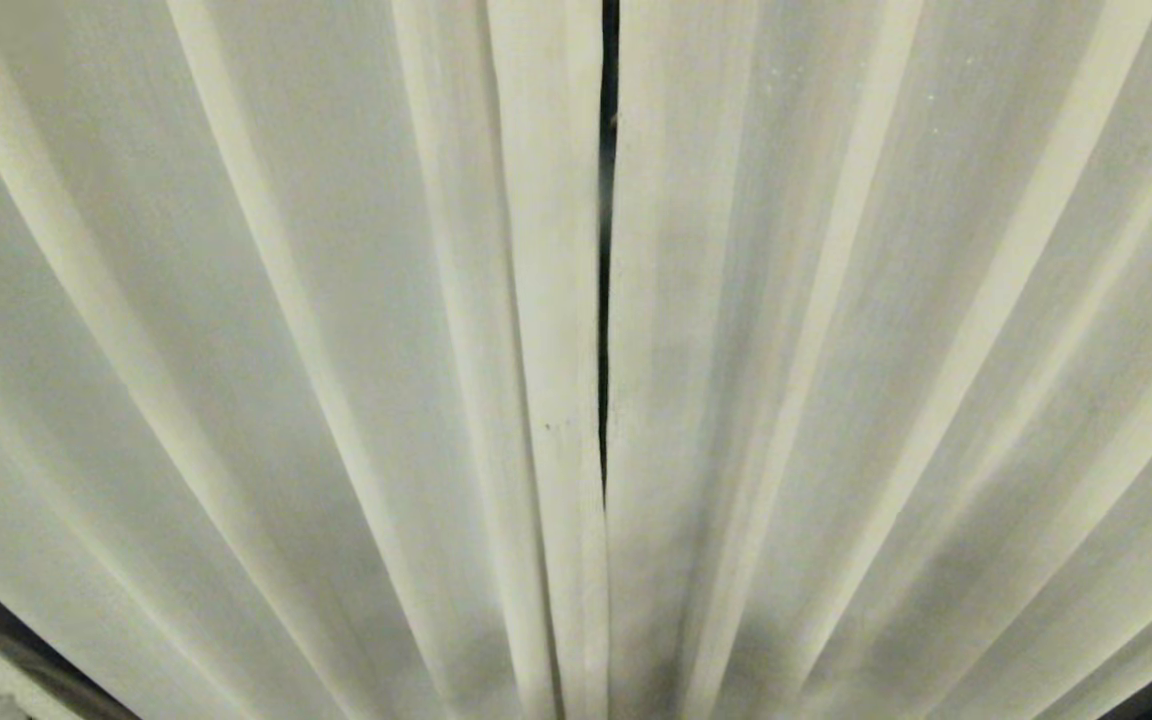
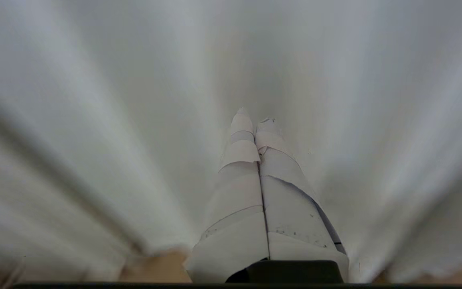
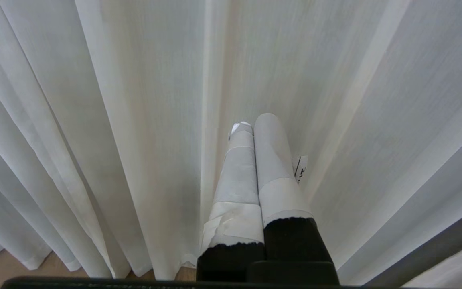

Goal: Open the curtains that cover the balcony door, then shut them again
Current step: Pull the outer curtains open on both sides

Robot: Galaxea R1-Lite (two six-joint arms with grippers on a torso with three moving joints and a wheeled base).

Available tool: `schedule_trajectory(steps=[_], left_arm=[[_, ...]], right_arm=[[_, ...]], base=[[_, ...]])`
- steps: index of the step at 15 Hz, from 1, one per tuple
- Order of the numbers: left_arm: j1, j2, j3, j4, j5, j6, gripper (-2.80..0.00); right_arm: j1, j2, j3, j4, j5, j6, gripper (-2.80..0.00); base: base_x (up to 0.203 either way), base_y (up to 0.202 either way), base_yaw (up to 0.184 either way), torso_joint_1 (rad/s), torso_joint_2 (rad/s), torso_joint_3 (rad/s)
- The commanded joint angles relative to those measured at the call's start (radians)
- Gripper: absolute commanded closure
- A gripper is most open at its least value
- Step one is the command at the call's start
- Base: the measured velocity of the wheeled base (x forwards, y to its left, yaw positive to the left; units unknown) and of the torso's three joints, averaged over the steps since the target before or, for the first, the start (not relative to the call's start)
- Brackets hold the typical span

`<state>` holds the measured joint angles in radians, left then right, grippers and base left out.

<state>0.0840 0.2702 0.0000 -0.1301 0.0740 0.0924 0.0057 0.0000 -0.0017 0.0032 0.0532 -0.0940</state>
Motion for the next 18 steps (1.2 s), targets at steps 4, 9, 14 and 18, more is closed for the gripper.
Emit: schedule_trajectory(steps=[4, 9, 14, 18], left_arm=[[-0.010, 0.003, 0.000, 0.086, -0.068, 0.008, 0.00], [-0.080, -0.242, 0.000, 0.113, -0.101, 0.030, 0.00], [-0.086, -0.270, 0.000, 0.126, -0.093, -0.052, 0.00], [-0.086, -0.270, 0.000, 0.127, -0.088, -0.060, 0.00]], right_arm=[[0.000, 0.002, 0.000, 0.000, 0.000, -0.001, 0.00], [0.000, 0.002, 0.000, 0.000, 0.000, -0.001, 0.00], [0.000, 0.002, 0.000, 0.000, 0.000, -0.001, 0.00], [0.000, 0.002, 0.000, 0.000, 0.000, -0.001, 0.00]], base=[[0.000, 0.000, 0.000, 0.000, 0.00, 0.000], [0.000, 0.000, 0.000, 0.000, 0.00, 0.000], [0.000, 0.000, 0.000, 0.000, 0.00, 0.000], [0.000, 0.000, 0.000, 0.000, 0.00, 0.000]])
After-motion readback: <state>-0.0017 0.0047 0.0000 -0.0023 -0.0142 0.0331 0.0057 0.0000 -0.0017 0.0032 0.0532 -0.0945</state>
